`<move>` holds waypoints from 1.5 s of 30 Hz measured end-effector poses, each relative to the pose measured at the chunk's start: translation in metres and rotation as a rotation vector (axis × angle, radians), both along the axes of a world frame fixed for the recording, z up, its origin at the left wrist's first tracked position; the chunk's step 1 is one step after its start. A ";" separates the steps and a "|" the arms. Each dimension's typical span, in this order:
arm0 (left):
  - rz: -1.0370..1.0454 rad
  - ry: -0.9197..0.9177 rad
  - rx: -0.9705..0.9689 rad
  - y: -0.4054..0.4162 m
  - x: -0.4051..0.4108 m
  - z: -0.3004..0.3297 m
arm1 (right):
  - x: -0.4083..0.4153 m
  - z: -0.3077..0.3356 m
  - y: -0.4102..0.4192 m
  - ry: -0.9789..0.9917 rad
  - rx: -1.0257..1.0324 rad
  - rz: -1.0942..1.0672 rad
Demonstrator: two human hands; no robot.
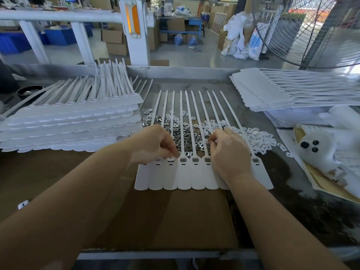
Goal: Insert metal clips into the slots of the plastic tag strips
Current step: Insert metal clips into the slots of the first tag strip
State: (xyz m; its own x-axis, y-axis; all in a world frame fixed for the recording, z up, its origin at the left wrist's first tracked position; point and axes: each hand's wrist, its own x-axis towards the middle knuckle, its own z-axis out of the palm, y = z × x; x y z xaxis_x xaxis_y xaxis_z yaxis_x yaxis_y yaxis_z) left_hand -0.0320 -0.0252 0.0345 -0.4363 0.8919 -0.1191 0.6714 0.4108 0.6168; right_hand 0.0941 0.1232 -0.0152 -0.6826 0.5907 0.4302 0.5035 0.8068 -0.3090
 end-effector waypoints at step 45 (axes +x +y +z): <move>0.173 -0.081 0.103 0.003 -0.003 -0.005 | 0.001 0.002 0.000 -0.022 0.000 -0.003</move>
State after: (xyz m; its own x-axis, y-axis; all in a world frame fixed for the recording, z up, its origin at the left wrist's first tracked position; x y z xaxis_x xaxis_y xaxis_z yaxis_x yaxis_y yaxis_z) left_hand -0.0346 -0.0226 0.0299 -0.5769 0.8137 -0.0717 0.5428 0.4475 0.7107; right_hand 0.0948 0.1230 -0.0134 -0.6903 0.5925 0.4153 0.5121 0.8056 -0.2980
